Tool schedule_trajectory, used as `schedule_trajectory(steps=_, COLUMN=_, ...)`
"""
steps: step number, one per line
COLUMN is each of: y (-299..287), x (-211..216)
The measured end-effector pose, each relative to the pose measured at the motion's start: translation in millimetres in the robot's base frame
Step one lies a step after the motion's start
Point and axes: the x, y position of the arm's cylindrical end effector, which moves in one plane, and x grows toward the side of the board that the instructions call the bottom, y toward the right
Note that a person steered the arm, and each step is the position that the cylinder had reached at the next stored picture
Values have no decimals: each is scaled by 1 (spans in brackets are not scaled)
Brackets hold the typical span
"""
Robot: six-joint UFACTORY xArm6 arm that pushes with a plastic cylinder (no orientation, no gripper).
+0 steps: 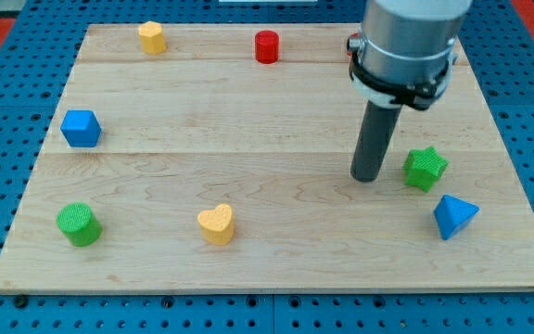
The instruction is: Slide the green star closer to blue triangle
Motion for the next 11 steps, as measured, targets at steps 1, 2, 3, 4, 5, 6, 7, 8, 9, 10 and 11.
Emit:
schedule_trajectory(steps=1, y=14, x=-4)
schedule_trajectory(steps=2, y=16, x=-2)
schedule_trajectory(steps=3, y=28, x=-2)
schedule_trajectory(steps=4, y=30, x=23)
schedule_trajectory(steps=5, y=30, x=33)
schedule_trajectory(steps=6, y=21, x=11)
schedule_trajectory(steps=7, y=24, x=-13)
schedule_trajectory(steps=8, y=45, x=9)
schedule_trajectory(steps=9, y=46, x=21)
schedule_trajectory(steps=10, y=46, x=21)
schedule_trajectory(steps=11, y=3, x=25)
